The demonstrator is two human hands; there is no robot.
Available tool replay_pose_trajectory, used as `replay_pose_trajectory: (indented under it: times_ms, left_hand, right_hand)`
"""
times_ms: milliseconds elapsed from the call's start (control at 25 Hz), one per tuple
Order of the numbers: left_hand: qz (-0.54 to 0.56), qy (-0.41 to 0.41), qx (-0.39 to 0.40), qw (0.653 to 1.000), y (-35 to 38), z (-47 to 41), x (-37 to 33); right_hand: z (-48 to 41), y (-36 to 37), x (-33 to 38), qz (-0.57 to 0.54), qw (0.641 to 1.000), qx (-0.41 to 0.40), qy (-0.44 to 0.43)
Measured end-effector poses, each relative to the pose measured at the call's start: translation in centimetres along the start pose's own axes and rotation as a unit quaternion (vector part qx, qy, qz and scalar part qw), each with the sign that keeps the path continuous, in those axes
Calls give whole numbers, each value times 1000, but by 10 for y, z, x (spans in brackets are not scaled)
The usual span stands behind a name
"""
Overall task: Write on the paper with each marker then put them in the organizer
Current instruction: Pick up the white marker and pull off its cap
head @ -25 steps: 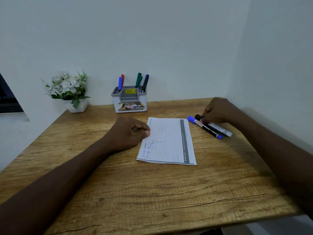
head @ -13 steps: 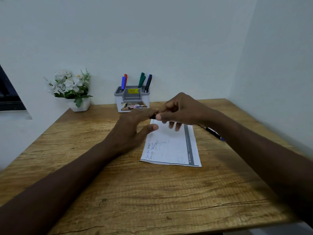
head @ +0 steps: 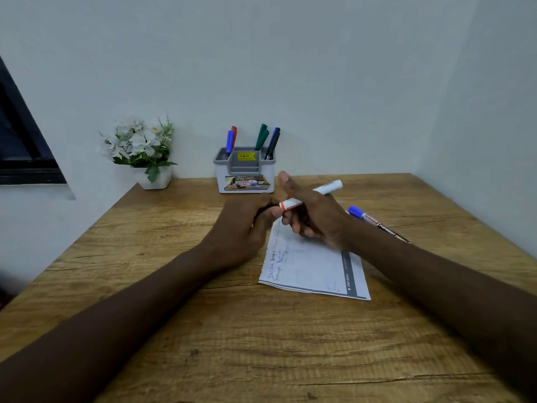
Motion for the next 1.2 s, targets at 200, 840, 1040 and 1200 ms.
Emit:
replay_pose_trajectory:
  times_ms: [200,840,1040,1200]
  left_hand:
    - [17,29,67,997,-3,-4,4]
    - [-41,71,45,996,-4,-8,12]
    - [-70,123,-40,989,-7,-10,12]
    - [-49,107,-19,993,-6,-11,13]
  right_hand:
    - [0,9,3,-29,997,69,14]
    - [4,10,13,-36,996,82,-11]
    - [3,14,12,-91,993,74,26]
    - [2,9,9,-99,991,83,46]
Point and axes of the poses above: each hand's wrist, its own z-axis away from the middle knuckle, its own y-axis out of the palm, x = y × z, the point moved 4 cm from there along -z, towards the middle knuckle, and after that the axes turned 15 degrees about -z, right-handed, at the moved point
